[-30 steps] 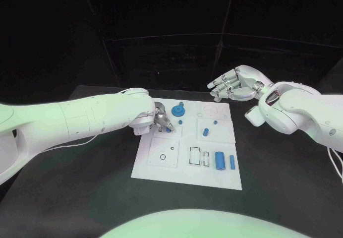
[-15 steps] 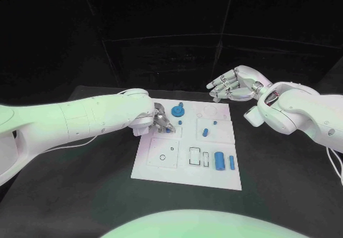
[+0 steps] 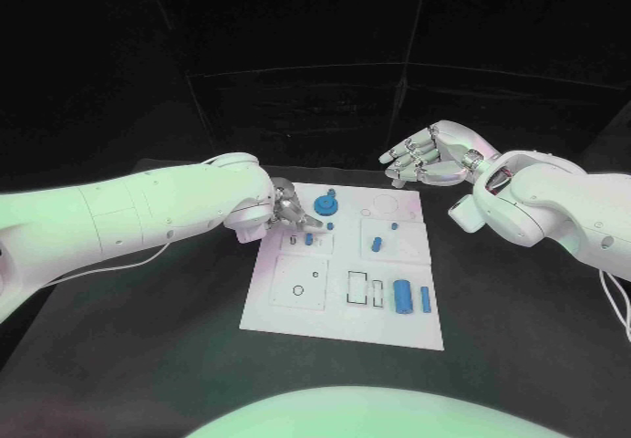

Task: Assemble the parts on the task board

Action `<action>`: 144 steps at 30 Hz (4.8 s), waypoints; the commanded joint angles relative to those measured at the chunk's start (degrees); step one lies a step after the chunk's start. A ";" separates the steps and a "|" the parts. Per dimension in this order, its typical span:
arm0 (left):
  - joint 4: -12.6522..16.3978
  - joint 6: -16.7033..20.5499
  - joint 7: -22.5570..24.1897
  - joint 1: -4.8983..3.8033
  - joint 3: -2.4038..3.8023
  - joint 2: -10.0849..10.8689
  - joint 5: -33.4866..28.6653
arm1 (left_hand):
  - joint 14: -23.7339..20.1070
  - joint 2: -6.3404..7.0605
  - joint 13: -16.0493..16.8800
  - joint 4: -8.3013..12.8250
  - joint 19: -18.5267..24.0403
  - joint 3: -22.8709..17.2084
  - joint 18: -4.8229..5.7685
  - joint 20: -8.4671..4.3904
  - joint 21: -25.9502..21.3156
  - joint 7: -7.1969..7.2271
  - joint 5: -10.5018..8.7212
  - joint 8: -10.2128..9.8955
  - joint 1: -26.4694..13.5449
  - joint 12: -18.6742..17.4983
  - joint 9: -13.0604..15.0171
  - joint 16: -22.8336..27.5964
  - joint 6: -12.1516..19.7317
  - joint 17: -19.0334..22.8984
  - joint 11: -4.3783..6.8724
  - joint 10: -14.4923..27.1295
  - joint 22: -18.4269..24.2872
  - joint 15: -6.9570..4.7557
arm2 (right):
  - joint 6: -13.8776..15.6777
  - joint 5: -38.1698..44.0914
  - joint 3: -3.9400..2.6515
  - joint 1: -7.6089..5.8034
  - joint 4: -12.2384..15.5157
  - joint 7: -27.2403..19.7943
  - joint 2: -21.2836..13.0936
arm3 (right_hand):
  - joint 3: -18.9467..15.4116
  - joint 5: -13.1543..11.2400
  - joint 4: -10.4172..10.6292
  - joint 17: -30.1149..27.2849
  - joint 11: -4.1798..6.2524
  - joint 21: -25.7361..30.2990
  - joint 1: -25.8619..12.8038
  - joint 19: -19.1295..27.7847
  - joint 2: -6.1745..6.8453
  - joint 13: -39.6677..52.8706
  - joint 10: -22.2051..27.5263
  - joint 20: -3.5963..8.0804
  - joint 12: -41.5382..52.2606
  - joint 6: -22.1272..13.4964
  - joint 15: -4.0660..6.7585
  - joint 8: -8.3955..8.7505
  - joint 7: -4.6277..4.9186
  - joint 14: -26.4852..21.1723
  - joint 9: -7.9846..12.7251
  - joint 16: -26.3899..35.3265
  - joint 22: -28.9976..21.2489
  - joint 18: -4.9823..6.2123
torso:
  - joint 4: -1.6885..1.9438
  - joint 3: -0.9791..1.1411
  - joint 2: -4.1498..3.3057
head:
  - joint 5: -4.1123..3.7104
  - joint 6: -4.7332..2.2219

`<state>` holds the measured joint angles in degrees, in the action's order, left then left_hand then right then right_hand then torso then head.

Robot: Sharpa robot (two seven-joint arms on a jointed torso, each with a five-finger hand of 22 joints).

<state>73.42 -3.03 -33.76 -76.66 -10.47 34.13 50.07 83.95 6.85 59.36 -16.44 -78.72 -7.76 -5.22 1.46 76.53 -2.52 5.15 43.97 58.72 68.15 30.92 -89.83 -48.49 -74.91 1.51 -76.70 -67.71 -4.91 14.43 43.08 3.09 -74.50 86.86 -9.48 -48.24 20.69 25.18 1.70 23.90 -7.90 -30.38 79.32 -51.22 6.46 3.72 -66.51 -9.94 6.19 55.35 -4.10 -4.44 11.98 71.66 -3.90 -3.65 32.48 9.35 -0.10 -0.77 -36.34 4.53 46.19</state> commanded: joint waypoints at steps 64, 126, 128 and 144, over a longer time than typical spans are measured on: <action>-27.61 -16.71 5.44 -0.09 2.22 -12.85 9.87 | 5.89 -8.03 -8.73 0.49 1.88 9.84 -0.46 2.06 -3.76 -2.52 0.25 -7.69 9.06 -5.58 -8.62 0.09 1.24 -14.49 -2.23 5.45 3.94 2.04 | -0.36 0.06 -0.04 -0.12 -1.20 -0.70 1.68 | 0.01 -0.11 -0.30 -0.52 0.03 0.48 -0.58 0.31 -0.06 -0.04 0.38 0.02 0.27 0.02 -0.18 -0.25 0.13 0.05 0.02 -0.01 -0.19 0.88 | -0.03 0.06 0.00 | 1.32 -1.15; -24.79 -10.59 8.37 0.85 2.27 -10.27 0.82 | 5.95 -10.49 -10.60 10.10 1.54 -8.12 -0.27 0.92 -3.52 -0.91 -0.17 -4.87 21.67 -7.52 -7.42 0.00 -0.11 -14.71 -0.72 4.45 2.49 0.88 | -0.73 0.06 -0.04 -0.12 -1.31 -0.78 1.73 | 0.07 -0.08 -0.39 -0.69 0.03 0.53 -0.55 0.29 -0.11 -0.04 0.38 0.02 0.30 0.04 -0.18 -0.27 0.13 0.05 0.01 -0.02 -0.22 0.89 | 0.16 0.16 0.07 | 1.16 -0.80; -23.90 -9.96 8.38 0.75 2.28 -9.54 0.16 | 5.94 -9.81 -10.75 10.13 1.53 -9.84 -0.27 0.93 -3.55 -0.89 -0.43 -4.45 20.88 -7.62 -6.92 0.02 0.04 -14.66 -0.71 4.34 2.42 0.86 | -0.72 0.06 -0.04 -0.12 -1.32 -0.78 1.70 | 0.07 -0.08 -0.39 -0.69 0.03 0.53 -0.55 0.29 -0.11 -0.04 0.38 0.02 0.30 0.04 -0.18 -0.27 0.13 0.05 0.01 -0.02 -0.22 0.89 | 0.17 0.17 0.10 | 1.21 -0.85; -8.27 -0.04 7.59 -0.15 2.19 0.24 -2.17 | 5.93 -7.37 -10.54 10.47 1.15 -14.98 -0.20 0.73 -3.33 -0.55 -0.57 -3.05 18.58 -7.35 -5.33 0.05 0.04 -14.60 -0.40 3.53 1.82 0.62 | -0.95 0.06 -0.03 -0.12 -1.46 -0.69 1.17 | 0.12 0.00 -0.46 -0.90 0.02 0.59 -0.59 0.26 -0.18 -0.04 0.40 0.01 0.32 0.04 -0.18 -0.29 0.14 0.08 0.01 -0.04 -0.25 0.90 | 0.38 0.24 0.12 | 1.28 -0.86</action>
<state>64.10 -8.17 -26.53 -76.71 -8.28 34.02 48.61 84.15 -0.96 48.77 -11.07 -77.54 -17.34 -6.20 2.46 73.02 -3.28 4.81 40.69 77.26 60.80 20.58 -89.60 -48.81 -74.91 1.13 -72.91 -65.84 -3.88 13.99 43.09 3.09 -74.49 85.39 -9.66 -47.03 20.86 25.18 1.53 23.05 -7.98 -30.13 79.32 -51.22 6.46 3.75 -66.43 -9.93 6.19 55.35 -4.10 -4.44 11.98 71.65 -3.91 -3.65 32.29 9.35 0.28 -0.52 -36.17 5.78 45.28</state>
